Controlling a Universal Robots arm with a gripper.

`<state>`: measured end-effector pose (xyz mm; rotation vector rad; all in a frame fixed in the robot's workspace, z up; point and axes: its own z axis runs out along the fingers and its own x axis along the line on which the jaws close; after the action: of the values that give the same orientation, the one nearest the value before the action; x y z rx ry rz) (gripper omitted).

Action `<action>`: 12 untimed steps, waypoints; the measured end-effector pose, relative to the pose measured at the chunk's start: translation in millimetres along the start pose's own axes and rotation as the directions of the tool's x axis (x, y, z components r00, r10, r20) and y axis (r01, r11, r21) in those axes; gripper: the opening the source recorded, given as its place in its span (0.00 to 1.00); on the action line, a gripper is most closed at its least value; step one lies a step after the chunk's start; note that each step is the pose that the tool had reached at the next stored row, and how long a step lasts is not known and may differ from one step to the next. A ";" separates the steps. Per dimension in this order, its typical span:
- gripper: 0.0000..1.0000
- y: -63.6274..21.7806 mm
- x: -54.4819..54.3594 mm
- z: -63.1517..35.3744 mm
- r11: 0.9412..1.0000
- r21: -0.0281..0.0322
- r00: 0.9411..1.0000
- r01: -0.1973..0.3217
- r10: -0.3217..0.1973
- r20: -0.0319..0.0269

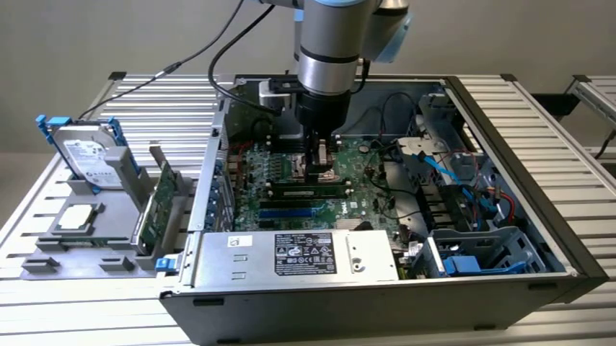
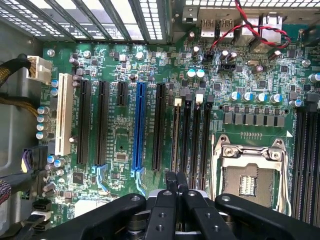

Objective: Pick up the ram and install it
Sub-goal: 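Press down the ram until it locks into place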

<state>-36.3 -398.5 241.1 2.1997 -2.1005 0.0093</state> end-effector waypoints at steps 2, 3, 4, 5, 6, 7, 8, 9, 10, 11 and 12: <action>0.11 0.0 0.0 0.0 1.000 0.000 1.000 0.000 0.000 0.000; 0.11 0.0 0.0 0.0 1.000 0.000 1.000 0.000 0.000 0.000; 0.11 0.0 0.0 0.0 1.000 0.000 1.000 0.000 0.000 0.000; 0.11 0.0 0.0 0.0 1.000 0.000 1.000 0.000 0.000 0.000; 0.11 0.0 0.0 0.0 1.000 0.000 1.000 0.000 0.000 0.000; 0.11 0.0 0.0 0.0 1.000 0.000 1.000 0.000 0.000 0.000; 0.11 0.0 0.0 0.0 1.000 0.000 1.000 0.000 0.000 0.000; 0.11 0.0 0.0 0.0 1.000 0.000 1.000 0.000 0.000 0.000; 0.11 0.0 0.0 0.0 1.000 0.000 1.000 0.000 0.000 0.000; 0.11 0.0 0.4 -0.1 1.000 0.000 1.000 0.000 0.000 0.000; 0.11 0.0 1.3 0.0 1.000 0.000 1.000 -0.001 0.001 0.000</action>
<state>-36.2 -399.8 241.3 2.1985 -2.1021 0.0087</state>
